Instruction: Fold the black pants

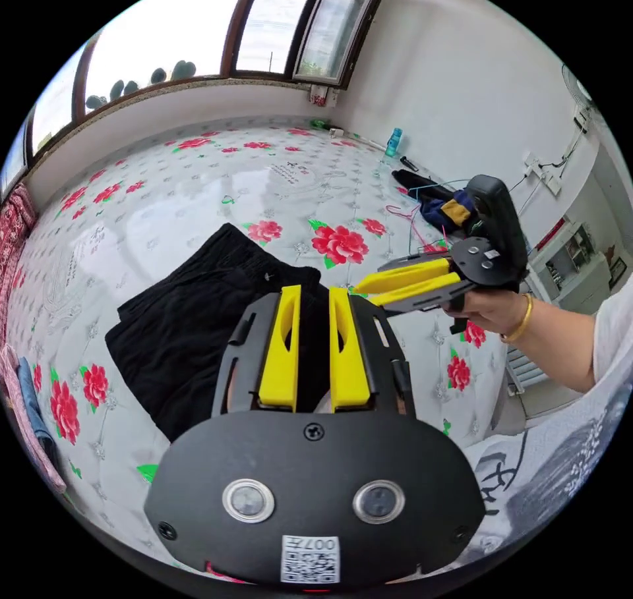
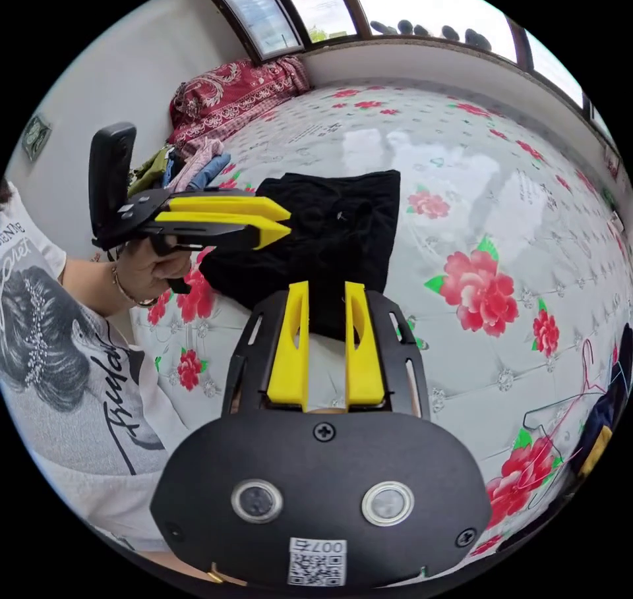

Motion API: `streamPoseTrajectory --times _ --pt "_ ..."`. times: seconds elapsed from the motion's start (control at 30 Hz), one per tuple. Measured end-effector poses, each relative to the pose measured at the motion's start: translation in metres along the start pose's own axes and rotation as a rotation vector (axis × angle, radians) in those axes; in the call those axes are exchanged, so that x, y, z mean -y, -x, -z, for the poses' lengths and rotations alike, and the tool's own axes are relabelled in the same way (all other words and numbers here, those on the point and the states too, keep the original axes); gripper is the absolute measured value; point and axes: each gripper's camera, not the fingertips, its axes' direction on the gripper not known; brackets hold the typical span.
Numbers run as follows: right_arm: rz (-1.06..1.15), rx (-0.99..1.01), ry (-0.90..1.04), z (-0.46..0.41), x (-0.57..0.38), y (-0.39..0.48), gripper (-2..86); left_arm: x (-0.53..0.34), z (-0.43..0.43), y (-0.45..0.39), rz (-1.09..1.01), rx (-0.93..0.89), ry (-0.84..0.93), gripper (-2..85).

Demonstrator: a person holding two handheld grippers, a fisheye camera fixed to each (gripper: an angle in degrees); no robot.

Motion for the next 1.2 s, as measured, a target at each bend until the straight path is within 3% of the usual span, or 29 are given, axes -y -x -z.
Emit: streamPoseTrajectory --times 0.23,0.37,0.47,0.7,0.9,1.03,1.13,1.2 --pt "0.177 -0.010 -0.115 -0.012 0.073 0.016 5.1 -0.041 0.076 0.107 0.383 0.119 -0.004 5.5" --pt "0.187 -0.171 0.147 -0.090 0.077 -0.005 3.5 -0.070 0.094 0.176 0.640 0.037 0.010 6.7" --pt "0.142 -0.130 0.096 -0.089 0.072 -0.026 3.3 -0.085 0.100 0.211 0.764 -0.022 0.006 7.8" --pt "-0.172 0.132 0.046 -0.039 0.072 -0.125 8.7 -0.080 0.101 0.257 0.775 -0.276 0.074 11.3" --pt "-0.402 0.385 0.160 -0.077 0.048 -0.198 10.5 -0.067 0.094 0.276 0.753 -0.501 0.199 15.4" --pt "-0.457 0.553 0.114 -0.102 0.049 -0.208 10.7 -0.058 0.095 0.281 0.749 -0.578 0.236 15.6" --pt "-0.511 0.697 0.087 -0.126 0.054 -0.213 9.8 -0.054 0.092 0.286 0.799 -0.654 0.275 11.7" --pt "-0.533 0.704 0.121 -0.143 0.062 -0.212 8.6 -0.049 0.091 0.284 0.800 -0.688 0.322 4.4"
